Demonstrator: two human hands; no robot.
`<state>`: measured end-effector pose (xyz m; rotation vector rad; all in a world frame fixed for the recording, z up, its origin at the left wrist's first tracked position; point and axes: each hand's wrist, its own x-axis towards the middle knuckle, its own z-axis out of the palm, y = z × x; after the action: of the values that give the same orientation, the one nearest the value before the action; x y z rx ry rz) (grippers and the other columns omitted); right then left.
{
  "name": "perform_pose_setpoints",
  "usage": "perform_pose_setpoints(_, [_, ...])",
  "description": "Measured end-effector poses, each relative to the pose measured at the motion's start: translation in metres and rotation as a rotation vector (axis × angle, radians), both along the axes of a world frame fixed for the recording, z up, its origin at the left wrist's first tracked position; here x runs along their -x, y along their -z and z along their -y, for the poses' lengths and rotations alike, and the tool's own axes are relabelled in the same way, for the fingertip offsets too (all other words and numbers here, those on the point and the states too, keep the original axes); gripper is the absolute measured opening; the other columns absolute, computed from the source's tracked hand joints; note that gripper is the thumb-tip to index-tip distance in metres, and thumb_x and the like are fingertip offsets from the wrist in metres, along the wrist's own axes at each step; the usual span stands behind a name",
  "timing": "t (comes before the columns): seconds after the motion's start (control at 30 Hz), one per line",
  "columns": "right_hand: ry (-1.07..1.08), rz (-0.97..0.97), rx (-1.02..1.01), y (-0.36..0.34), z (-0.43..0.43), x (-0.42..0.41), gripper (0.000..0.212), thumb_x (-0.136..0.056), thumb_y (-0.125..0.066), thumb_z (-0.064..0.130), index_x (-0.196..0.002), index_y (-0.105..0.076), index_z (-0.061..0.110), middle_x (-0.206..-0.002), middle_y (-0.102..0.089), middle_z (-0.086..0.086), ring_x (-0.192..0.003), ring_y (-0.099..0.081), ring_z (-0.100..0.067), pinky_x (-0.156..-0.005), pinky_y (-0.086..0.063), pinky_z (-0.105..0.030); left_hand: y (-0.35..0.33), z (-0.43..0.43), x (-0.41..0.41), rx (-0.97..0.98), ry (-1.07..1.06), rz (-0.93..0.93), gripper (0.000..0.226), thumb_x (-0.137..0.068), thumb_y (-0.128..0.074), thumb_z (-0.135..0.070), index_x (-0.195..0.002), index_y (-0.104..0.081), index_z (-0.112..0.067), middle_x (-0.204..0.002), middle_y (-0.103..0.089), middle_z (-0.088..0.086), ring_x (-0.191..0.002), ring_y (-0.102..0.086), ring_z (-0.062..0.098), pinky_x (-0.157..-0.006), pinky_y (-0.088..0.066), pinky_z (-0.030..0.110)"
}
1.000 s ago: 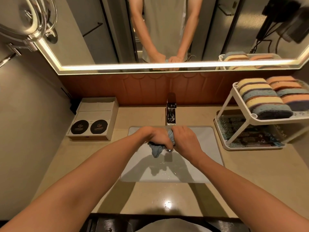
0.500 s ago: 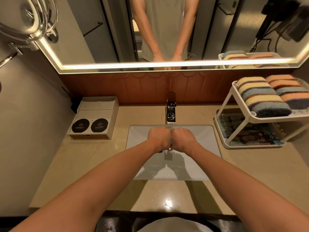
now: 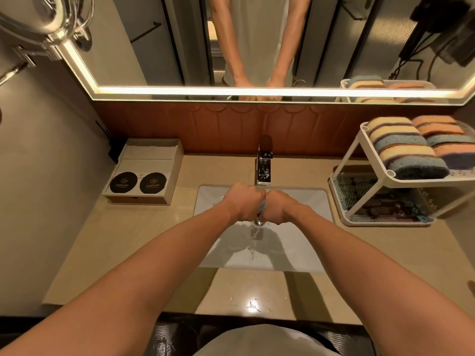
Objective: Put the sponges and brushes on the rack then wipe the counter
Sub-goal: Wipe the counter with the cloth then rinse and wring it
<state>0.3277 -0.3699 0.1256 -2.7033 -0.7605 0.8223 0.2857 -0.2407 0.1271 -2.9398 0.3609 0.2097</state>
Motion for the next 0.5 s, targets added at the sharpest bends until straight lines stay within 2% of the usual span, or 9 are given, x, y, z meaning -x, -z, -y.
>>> perform_pose_setpoints(0.2, [0.051,-0.012,0.01,-0.005,0.004,-0.002,0.018,-0.077,-0.068,0.014,-0.062,-0.058,0.019,-0.058,-0.059,0.0,-0.047,-0.054,-0.017,-0.045,-0.044,-0.025,-0.002,0.006,-0.002,0.027,-0.026,0.018,0.033,-0.086,-0.064,-0.029,-0.117,-0.058,-0.017,-0.107,-0.071,0.004,-0.09,-0.069,0.028,-0.067,-0.04,0.031])
perform_pose_setpoints(0.4, [0.053,0.004,0.063,-0.002,0.004,-0.004,0.007,-0.073,-0.067,0.022,-0.069,-0.064,0.018,-0.064,-0.065,-0.002,-0.048,-0.057,-0.016,-0.045,-0.042,-0.023,0.004,0.006,0.009,0.057,-0.019,0.113,0.06,-0.082,-0.074,-0.041,-0.131,-0.047,-0.017,-0.118,-0.063,0.006,-0.093,-0.067,0.028,-0.069,-0.043,0.034])
perform_pose_setpoints(0.5, [0.077,-0.104,0.058,0.001,0.004,-0.005,0.007,-0.074,-0.068,0.02,-0.071,-0.065,0.014,-0.063,-0.064,-0.004,-0.045,-0.054,-0.017,-0.044,-0.044,-0.024,0.007,0.009,0.013,0.001,-0.014,0.113,0.041,-0.089,-0.068,-0.022,-0.125,-0.05,-0.014,-0.12,-0.061,0.008,-0.094,-0.067,0.03,-0.069,-0.042,0.035])
